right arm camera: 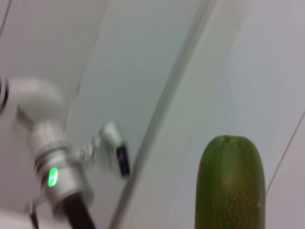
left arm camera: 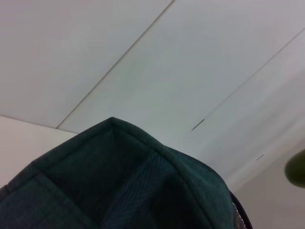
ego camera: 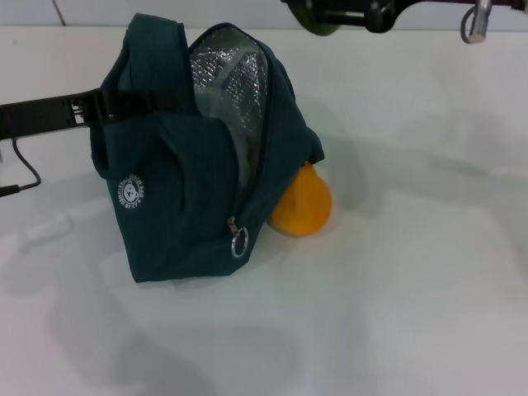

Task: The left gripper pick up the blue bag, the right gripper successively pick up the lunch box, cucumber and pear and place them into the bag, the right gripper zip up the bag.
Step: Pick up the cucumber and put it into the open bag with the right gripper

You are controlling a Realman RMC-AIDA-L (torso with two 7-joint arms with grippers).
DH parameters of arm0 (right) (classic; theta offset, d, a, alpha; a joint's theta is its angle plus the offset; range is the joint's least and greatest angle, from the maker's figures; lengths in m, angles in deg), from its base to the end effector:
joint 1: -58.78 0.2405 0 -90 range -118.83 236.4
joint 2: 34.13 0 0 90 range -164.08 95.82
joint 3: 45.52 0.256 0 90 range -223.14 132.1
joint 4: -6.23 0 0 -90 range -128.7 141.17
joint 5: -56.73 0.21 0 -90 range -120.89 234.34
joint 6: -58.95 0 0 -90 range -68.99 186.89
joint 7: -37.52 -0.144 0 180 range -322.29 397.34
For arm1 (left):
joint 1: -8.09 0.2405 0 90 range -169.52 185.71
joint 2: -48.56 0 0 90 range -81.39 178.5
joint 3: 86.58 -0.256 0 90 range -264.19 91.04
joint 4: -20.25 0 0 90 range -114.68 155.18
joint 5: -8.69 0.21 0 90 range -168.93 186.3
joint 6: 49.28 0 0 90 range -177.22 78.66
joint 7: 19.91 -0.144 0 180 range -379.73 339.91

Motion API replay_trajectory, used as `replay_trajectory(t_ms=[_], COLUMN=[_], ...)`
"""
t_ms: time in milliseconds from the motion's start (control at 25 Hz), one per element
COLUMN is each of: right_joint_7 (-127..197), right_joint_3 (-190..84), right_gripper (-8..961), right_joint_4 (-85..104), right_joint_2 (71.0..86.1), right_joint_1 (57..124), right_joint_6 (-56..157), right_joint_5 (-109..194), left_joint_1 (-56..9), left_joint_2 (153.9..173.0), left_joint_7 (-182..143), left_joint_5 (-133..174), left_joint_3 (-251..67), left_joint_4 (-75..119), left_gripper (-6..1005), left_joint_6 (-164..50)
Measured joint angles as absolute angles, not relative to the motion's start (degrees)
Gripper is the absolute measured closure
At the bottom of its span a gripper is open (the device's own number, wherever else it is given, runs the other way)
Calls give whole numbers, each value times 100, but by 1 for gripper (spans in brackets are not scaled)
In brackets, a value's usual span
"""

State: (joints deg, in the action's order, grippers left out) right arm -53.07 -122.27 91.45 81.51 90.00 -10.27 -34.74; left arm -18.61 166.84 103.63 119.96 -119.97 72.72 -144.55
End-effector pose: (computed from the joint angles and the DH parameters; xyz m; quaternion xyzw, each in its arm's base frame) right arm 0.0432 0.3581 0.0544 -0.9295 -0.1462 0.2648 0.2110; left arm -0.2601 0.3323 0.0696 -0.8077 -0.4845 -0.3192 0.1048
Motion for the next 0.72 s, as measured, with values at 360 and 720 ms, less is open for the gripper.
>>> replay_trajectory(t_ms=[360,720], right_joint_7=[-4389,-3779], right_joint_3=[-12156,-12215], right_gripper=[385,384], right_joint_4=[6690,4709], right_joint_2=[8147,8192], right_joint_1=[9277,9939], right_joint_6=[-1242,-1698], right_joint_5=[-1345,-297], left_joint_1=[-1845,-1849], left_joint_2=[16685,16727], left_joint_7=[10313,10300], left_joint_5=[11995,11994], left_joint_3=[-11997,-11997], left_joint_4=[7272,7272], left_gripper=[959,959], left_joint_6=[-14455,-14443])
